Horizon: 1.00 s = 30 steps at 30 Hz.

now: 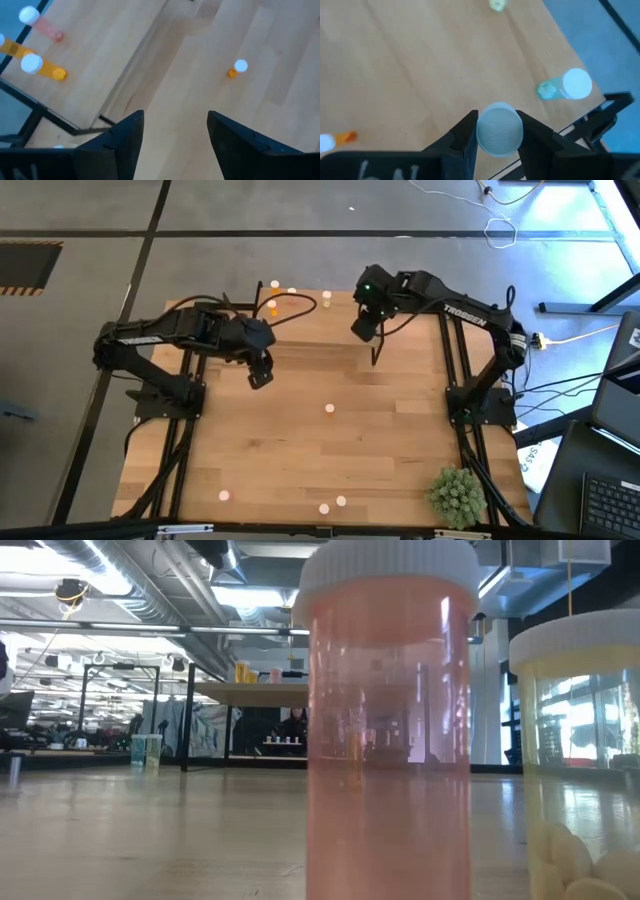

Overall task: Pick and place medicine bottles onto shelf by color
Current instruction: Put the bottom blue pill bottle on the shelf aligned with the other blue pill bottle

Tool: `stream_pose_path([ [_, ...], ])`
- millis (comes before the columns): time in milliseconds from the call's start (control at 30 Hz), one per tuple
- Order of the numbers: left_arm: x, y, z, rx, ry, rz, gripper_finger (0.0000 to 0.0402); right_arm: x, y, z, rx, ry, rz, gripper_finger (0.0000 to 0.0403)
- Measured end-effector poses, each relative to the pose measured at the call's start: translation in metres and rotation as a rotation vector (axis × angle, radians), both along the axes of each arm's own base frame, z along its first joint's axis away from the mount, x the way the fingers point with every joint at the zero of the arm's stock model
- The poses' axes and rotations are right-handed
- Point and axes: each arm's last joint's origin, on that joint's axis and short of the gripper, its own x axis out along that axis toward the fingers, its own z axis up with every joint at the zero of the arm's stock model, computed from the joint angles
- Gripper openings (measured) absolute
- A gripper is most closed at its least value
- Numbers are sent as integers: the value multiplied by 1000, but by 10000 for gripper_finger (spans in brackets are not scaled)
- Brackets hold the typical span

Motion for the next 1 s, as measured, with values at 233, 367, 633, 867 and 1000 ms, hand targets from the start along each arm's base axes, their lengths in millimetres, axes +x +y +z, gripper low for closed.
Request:
stream_pose_path([
  [233,5,8,4,21,-56,14,212,-8,-19,-19,45,7,-76,117],
  [367,7,10,6,30,-84,13,212,-9,-22,-25,51,5,-84,117],
  [633,7,10,6,30,-92,13,212,-8,-23,-39,88,-3,-71,117],
  [867,7,10,6,30,-92,13,212,-6,-24,-38,82,-20,-66,117],
  [1000,7,10,6,30,-92,13,212,-6,-24,-38,83,-19,-67,117],
])
